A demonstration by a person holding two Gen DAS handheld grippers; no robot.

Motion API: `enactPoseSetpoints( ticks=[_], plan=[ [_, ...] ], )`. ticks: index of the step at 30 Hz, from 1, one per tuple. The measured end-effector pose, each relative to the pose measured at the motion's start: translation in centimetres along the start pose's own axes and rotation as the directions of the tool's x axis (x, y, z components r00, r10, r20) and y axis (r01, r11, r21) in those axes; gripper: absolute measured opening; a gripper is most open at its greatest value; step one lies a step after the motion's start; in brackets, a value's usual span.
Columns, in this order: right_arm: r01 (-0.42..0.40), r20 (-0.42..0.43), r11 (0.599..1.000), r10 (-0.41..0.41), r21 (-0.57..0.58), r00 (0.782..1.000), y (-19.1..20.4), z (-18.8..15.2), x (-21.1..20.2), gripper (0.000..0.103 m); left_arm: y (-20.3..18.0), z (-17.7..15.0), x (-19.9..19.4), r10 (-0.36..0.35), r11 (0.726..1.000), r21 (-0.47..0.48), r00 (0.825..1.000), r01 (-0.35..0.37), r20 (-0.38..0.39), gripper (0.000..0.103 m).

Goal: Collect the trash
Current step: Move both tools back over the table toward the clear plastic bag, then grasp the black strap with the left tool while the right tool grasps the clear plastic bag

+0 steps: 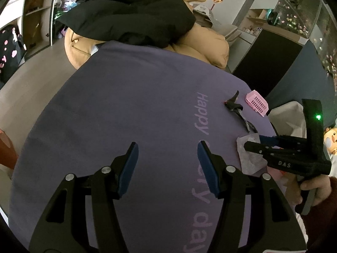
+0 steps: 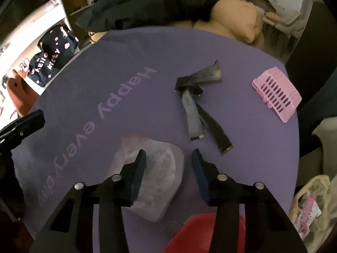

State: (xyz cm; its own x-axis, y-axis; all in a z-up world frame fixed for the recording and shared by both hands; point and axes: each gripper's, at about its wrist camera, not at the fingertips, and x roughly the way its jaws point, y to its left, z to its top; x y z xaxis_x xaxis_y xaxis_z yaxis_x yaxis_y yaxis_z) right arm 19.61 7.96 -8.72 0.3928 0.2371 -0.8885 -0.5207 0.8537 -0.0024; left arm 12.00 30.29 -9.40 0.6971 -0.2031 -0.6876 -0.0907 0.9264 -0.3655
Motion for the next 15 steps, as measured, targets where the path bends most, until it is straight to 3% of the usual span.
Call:
enactPoseSetpoints(
  ticks=[2,4,15],
  plan=[
    [-0.057,-0.009,0.998,0.057,-0.009,0.998,0.1,-0.2,-0.1,0.015,0.1,0.0,0.1,-0.002,1.000,-0.005,1.000,0.002,-0.002,0.055],
    [-0.082,-0.004,0.996,0.082,-0.016,0.997,0.3,-0.6,-0.5,0.010,0.1,0.0,0.1,-0.004,1.000,-0.004,1.000,0.004,-0.005,0.055],
    [-0.067,0.172,0.998,0.064,0.011,0.983,-2.1,-2.3,-8.0,0.005,-2.2,-0.4,0.5,0.000,0.998,0.061,1.000,0.001,-0.021,0.055]
  ],
)
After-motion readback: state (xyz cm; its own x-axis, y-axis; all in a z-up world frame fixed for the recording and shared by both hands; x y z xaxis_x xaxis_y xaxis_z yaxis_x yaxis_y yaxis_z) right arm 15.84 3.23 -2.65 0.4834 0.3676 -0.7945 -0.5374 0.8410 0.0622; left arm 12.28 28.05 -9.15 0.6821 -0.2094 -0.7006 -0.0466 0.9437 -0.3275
